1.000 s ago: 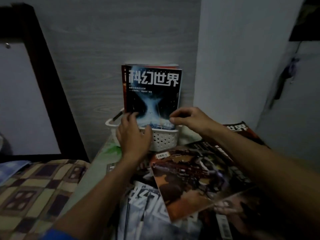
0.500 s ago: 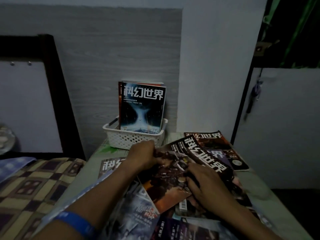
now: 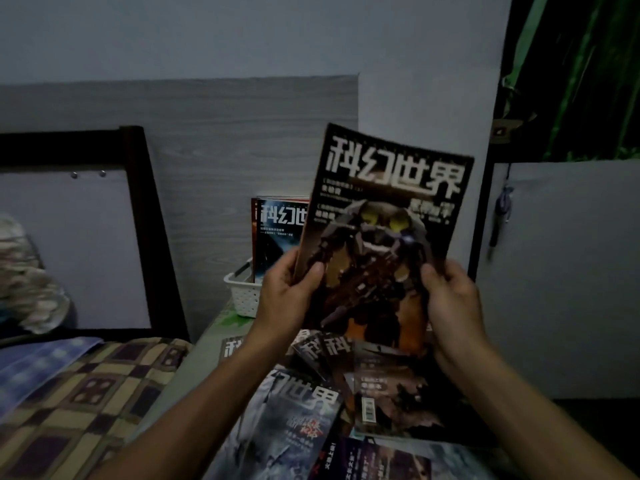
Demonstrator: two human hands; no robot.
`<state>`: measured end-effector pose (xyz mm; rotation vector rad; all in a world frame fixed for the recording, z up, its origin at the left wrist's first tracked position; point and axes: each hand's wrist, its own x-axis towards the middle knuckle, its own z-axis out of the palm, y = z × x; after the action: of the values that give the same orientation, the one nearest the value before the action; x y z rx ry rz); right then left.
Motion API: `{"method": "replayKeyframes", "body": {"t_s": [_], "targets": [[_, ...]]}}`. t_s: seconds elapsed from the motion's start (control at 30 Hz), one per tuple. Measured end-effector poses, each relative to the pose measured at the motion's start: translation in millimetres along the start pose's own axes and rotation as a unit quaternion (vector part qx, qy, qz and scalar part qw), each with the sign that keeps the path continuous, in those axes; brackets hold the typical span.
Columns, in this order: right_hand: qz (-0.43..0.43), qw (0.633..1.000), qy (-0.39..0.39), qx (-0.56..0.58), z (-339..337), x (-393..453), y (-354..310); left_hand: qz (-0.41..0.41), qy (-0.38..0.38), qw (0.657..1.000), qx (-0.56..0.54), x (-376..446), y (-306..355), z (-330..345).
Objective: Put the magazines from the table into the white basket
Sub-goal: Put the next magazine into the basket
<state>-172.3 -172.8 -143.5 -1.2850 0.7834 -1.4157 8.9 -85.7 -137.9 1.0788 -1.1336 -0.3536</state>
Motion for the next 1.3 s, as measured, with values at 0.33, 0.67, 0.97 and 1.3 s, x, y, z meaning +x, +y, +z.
{"method": "replayKeyframes", "body": {"t_s": [0.33,0.67,0.97,1.3], "targets": [[0.063,0.992,-0.09,-0.056,10.2,-21.7,33.5,-0.053,0.062,0.988,0.128,-27.5,-37.9,-28.5],[-0.125,0.958,-0.123,-0.225,29.8,20.1,36.9,-0.013,0.163,0.973,0.162,18.1,-55.2,-63.8],[-0.171,0.966,-0.1,-0.165,141.7,103.8,52.8,0.021,0.184,0.94,0.287,161.4,-69.3,-114.2],[-0.233,0.877,-0.034,-0.418,161.2,115.3,150.7,-0.103,0.187,0.857,0.469,170.3,-192.8,-131.0]]}}
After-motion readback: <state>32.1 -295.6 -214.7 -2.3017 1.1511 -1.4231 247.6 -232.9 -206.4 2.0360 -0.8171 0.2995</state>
